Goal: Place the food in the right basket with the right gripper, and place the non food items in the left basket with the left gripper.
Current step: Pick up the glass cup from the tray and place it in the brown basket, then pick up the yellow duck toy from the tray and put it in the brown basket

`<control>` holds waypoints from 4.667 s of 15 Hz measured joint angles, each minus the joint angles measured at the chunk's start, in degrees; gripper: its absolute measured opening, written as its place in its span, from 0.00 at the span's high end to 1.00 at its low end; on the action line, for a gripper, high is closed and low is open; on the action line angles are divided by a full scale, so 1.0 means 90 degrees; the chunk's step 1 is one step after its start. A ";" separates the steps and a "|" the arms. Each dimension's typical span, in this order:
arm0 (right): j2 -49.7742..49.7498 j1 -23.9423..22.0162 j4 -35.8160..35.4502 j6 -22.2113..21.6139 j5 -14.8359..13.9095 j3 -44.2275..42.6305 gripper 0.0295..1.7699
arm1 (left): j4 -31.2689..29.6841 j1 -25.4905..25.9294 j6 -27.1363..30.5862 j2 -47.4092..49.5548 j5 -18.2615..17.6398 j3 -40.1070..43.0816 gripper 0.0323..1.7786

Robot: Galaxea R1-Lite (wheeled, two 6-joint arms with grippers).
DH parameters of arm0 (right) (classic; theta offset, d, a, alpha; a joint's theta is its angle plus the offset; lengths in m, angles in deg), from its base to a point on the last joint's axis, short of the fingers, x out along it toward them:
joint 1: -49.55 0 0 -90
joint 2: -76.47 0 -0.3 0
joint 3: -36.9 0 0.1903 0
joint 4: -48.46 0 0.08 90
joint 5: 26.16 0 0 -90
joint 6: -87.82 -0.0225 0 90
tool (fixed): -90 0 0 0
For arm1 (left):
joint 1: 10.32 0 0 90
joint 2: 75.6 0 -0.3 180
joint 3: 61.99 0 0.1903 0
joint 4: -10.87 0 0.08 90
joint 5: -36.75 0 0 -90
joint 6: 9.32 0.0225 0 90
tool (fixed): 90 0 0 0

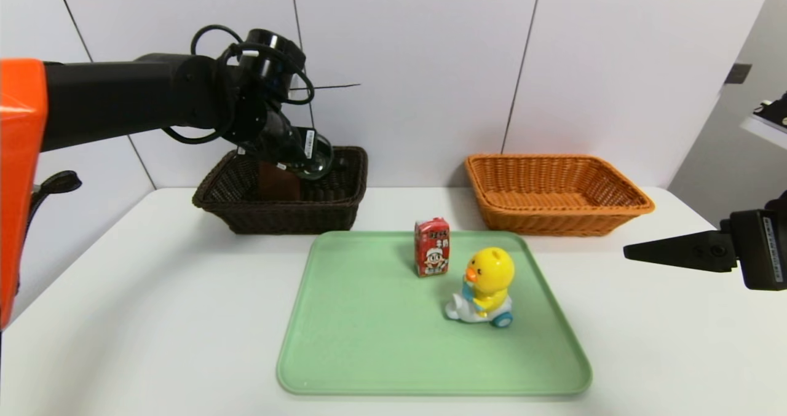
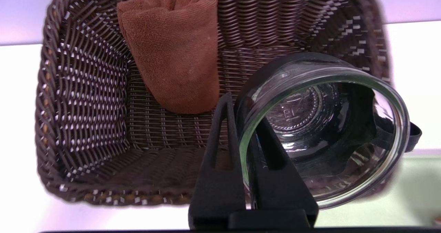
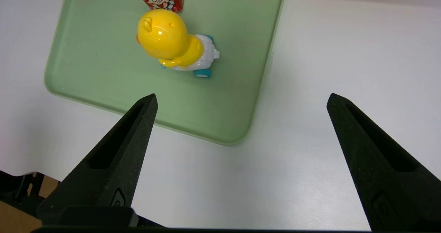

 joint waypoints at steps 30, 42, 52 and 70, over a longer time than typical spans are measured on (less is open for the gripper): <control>-0.0187 -0.0079 0.0008 -0.0011 -0.0023 0.0098 0.04 | -0.0849 -0.1708 -0.0702 0.1913 -0.1476 0.2300 0.09; -0.0234 -0.0234 0.0012 -0.0012 -0.0037 0.0196 0.04 | -0.4657 -0.3468 0.0996 0.2908 -0.3585 0.6588 0.06; -0.0291 -0.0333 0.0022 -0.0005 -0.0069 0.0301 0.04 | -0.6345 -0.3115 0.1621 0.1862 -0.3775 0.6875 0.05; -0.0341 -0.0351 0.0030 0.0009 -0.0079 0.0349 0.04 | -0.7202 -0.2973 0.1885 0.0521 -0.3812 0.6392 0.05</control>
